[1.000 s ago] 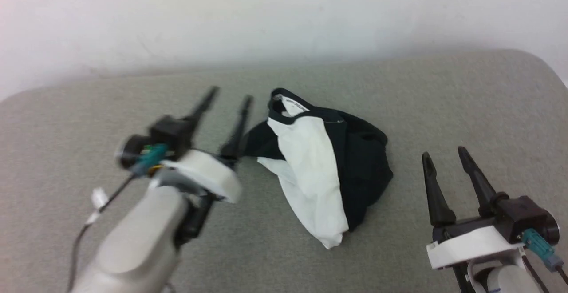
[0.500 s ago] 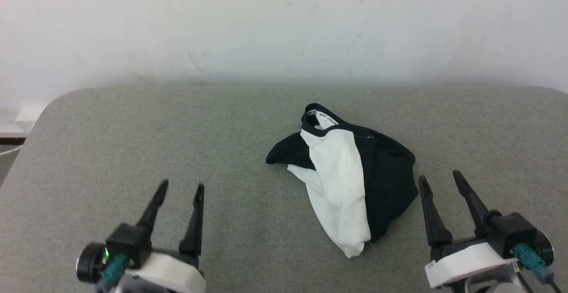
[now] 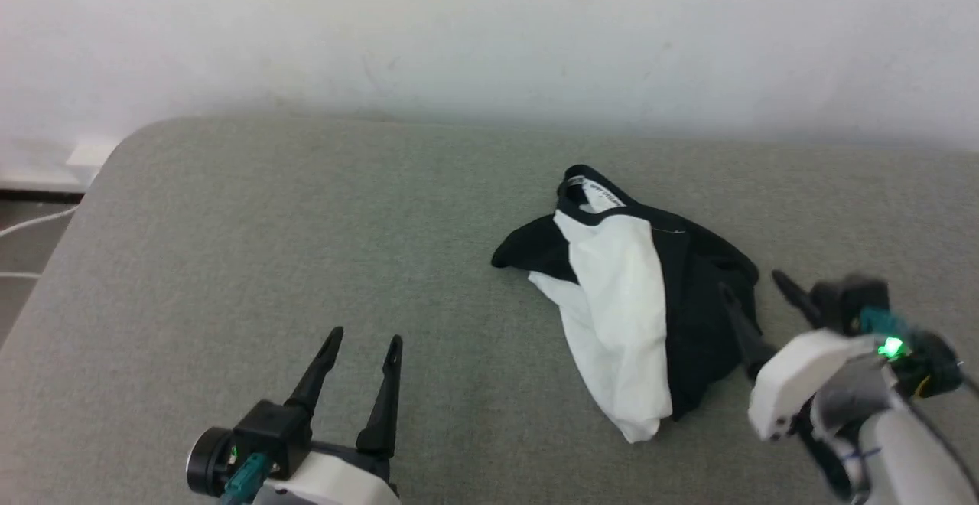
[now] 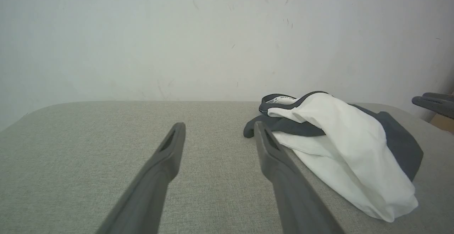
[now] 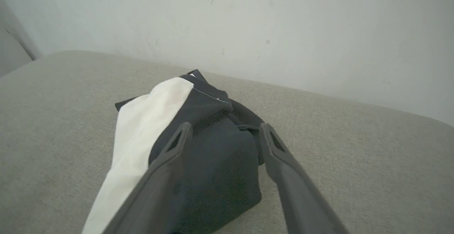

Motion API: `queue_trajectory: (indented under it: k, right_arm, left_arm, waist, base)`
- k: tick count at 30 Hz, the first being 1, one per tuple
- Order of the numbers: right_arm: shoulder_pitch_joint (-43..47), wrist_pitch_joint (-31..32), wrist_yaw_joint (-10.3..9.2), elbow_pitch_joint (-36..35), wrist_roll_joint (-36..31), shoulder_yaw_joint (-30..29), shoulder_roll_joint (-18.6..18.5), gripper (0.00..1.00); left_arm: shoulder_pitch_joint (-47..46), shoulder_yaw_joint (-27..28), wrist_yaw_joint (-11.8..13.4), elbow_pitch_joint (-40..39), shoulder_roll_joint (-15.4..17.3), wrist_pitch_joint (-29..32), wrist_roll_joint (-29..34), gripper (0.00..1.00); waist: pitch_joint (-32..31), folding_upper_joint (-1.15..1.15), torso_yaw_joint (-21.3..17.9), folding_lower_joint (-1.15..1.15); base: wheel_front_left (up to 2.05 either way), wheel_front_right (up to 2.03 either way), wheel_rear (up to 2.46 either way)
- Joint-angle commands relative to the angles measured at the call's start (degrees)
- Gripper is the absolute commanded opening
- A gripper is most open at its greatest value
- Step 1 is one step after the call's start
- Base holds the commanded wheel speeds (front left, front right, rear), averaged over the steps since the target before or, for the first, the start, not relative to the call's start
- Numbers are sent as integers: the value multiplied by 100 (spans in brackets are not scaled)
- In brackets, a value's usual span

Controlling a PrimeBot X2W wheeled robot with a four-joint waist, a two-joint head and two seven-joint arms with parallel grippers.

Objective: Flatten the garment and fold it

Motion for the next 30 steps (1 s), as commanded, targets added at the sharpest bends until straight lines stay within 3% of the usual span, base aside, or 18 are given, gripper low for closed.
queue_trajectory:
  k: [1, 7, 13, 14, 15, 21, 30]
  right_arm:
    - [-132, 181, -11, 44, 71, -20, -100, 100]
    - [-628, 2193, -11, 599, 367, -66, -536, 100]
    - [-608, 2826, -11, 953, 354, -244, -479, 96]
    - [-591, 2829, -11, 986, 301, -267, -469, 30]
    - [-576, 2792, -11, 989, 239, -296, -462, 0]
    - [-347, 2661, -11, 511, 116, -671, -327, 0]
    - [813, 3246, -11, -1003, -102, -1383, -193, 0]
  left_arm:
    - [-101, 27, -48, 29, -45, -26, 51, 100]
    - [-179, 155, -253, 211, -383, -26, 203, 100]
    - [-162, 318, -440, 330, -616, -26, 383, 100]
    - [-157, 353, -466, 344, -640, -26, 408, 100]
    - [-152, 393, -488, 360, -660, -26, 431, 100]
    - [-78, 607, -632, 420, -734, -26, 552, 100]
    - [-54, 784, -809, 425, -893, -26, 731, 100]
  waist:
    - [183, 0, 239, -1]
    - [334, 0, 683, -1]
    - [387, 0, 899, -1]
    - [386, 0, 900, -1]
    - [376, 0, 885, -1]
    - [212, 0, 444, -1]
    - [22, 0, -472, -1]
  base:
    - [0, 0, 0]
    - [0, 0, 0]
    - [0, 0, 0]
    - [0, 0, 0]
    - [0, 0, 0]
    - [0, 0, 0]
    - [0, 0, 0]
